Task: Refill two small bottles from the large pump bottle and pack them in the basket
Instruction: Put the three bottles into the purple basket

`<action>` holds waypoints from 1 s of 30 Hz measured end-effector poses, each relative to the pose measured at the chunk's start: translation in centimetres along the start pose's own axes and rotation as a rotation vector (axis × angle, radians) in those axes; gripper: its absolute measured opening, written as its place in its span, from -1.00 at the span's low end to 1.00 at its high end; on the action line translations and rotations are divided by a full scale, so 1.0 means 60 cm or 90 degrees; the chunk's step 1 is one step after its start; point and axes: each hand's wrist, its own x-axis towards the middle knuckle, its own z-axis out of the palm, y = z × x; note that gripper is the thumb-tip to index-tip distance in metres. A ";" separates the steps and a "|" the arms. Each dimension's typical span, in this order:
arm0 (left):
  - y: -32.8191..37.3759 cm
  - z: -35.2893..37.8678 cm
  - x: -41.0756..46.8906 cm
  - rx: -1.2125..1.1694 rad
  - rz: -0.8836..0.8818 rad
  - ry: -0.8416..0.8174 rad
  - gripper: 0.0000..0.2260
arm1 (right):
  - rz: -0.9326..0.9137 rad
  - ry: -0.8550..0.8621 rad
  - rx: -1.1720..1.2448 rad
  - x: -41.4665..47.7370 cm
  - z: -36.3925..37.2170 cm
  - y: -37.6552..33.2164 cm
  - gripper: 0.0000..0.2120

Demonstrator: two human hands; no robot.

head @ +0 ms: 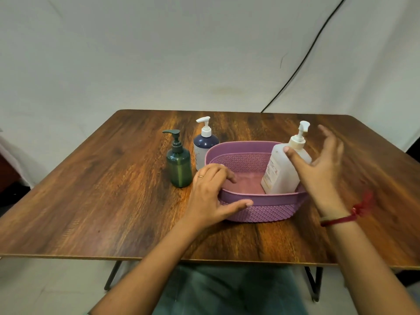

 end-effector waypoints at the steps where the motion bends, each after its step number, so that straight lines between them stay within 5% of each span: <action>1: 0.001 -0.002 0.002 -0.026 -0.019 0.023 -0.52 | -0.032 0.046 0.031 -0.012 -0.002 -0.009 -0.36; 4: -0.002 -0.012 0.012 -0.073 -0.080 0.111 -0.58 | -0.154 0.091 0.069 -0.045 0.005 -0.040 -0.56; 8: -0.025 -0.025 0.019 -0.043 -0.126 0.177 -0.72 | -0.259 -0.126 0.067 -0.050 0.044 -0.089 -0.66; 14: -0.065 -0.041 0.014 0.039 -0.234 0.182 -0.64 | -0.151 -0.406 -0.107 0.037 0.171 -0.135 -0.40; 20: -0.080 -0.065 0.024 0.075 -0.292 0.209 -0.57 | -0.126 -0.499 -0.264 0.081 0.267 -0.128 -0.37; 30: -0.070 -0.064 0.012 0.026 -0.289 0.203 -0.69 | -0.102 -0.375 -0.258 0.080 0.294 -0.140 -0.70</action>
